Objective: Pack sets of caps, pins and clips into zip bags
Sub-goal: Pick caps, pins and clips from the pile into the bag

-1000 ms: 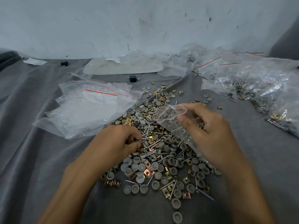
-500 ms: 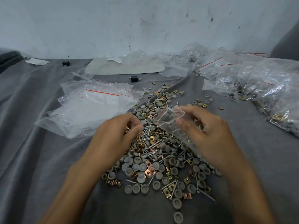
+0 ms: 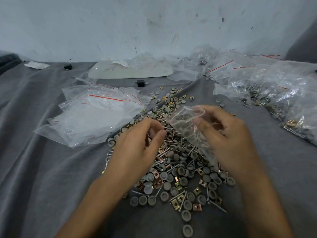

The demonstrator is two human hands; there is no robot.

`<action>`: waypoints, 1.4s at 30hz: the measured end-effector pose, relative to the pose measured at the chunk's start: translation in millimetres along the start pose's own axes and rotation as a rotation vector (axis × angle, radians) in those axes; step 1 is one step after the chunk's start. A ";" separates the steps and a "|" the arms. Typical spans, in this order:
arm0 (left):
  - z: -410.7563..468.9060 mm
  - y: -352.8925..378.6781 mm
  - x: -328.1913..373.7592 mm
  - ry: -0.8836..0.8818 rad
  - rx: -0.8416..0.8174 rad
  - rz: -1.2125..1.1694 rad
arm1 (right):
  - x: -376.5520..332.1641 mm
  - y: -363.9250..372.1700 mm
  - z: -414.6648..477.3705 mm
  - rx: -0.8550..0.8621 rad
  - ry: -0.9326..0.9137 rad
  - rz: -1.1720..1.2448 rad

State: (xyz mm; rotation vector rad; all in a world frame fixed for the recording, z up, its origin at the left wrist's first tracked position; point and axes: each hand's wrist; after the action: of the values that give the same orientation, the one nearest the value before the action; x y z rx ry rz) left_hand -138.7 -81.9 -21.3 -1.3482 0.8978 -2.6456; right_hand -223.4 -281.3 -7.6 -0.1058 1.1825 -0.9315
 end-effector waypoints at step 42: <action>1.0 3.2 -3.6 -0.073 -0.007 -0.168 | -0.2 12.0 -1.3 -0.246 -0.101 -0.077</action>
State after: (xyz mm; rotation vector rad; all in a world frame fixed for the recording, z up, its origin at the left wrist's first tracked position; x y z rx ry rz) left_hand -136.4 -84.0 -25.1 -1.5771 0.8201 -2.6939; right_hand -217.7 -273.0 -14.3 -0.3947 1.2012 -0.8342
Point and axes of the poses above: each hand's wrist, its own z-axis towards the middle knuckle, its own y-axis out of the palm, x = y × z, and after that the axes turned 12 degrees about -z, right-handed
